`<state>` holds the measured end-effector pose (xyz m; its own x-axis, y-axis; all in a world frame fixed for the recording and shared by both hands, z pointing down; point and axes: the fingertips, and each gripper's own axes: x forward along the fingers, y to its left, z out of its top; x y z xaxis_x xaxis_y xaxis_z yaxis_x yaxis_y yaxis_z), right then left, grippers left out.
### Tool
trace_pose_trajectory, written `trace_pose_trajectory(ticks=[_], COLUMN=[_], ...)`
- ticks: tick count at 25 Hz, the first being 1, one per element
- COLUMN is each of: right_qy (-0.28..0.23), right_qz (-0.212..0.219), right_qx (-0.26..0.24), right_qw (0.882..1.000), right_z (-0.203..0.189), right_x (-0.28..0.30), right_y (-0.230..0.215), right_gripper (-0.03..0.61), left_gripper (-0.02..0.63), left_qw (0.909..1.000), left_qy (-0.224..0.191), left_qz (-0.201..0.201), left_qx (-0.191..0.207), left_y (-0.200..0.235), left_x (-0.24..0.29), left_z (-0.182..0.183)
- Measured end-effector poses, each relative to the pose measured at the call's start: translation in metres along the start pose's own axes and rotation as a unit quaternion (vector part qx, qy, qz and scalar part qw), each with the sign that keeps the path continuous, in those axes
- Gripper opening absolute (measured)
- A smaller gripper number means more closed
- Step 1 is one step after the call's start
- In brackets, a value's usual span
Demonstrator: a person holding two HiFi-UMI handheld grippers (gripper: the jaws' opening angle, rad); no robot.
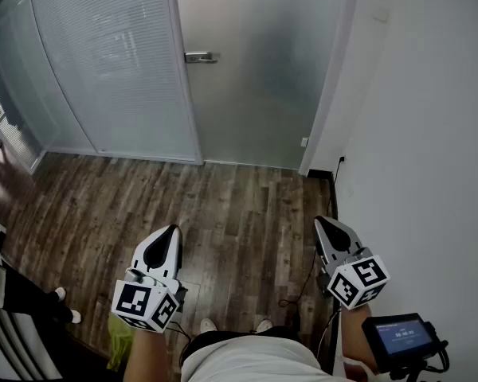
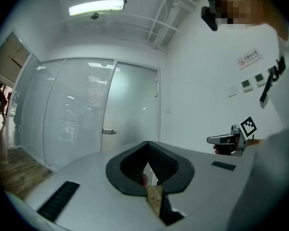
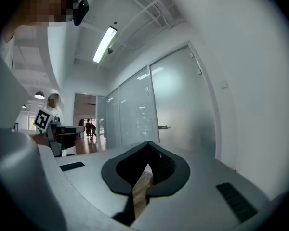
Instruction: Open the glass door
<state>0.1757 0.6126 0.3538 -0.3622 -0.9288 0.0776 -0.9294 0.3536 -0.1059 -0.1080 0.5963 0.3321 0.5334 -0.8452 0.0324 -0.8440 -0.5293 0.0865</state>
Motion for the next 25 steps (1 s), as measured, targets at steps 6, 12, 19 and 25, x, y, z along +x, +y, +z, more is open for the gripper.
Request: trace_pose_trajectory(ticks=[6, 12, 19, 25], right_qy=[0.007, 0.008, 0.022, 0.029], right_qz=[0.011, 0.022, 0.001, -0.012], right_qx=[0.012, 0.011, -0.008, -0.005], right_qw=[1.0, 1.0, 1.0, 0.999], right_z=[-0.02, -0.021, -0.005, -0.011], right_x=[-0.006, -0.003, 0.035, 0.138], right_y=[-0.009, -0.003, -0.012, -0.064], right_gripper=[0.002, 0.002, 0.002, 0.002], left_gripper=[0.0, 0.0, 0.0, 0.0], left_qw=[0.9997, 0.9998, 1.0, 0.9999], left_qy=[0.016, 0.005, 0.0, 0.007], left_qz=[0.01, 0.009, -0.007, -0.009], left_qx=[0.016, 0.014, 0.001, 0.002], left_y=[-0.009, -0.008, 0.027, 0.087], left_x=[-0.012, -0.009, 0.034, 0.14], left_z=[-0.016, -0.009, -0.002, -0.017])
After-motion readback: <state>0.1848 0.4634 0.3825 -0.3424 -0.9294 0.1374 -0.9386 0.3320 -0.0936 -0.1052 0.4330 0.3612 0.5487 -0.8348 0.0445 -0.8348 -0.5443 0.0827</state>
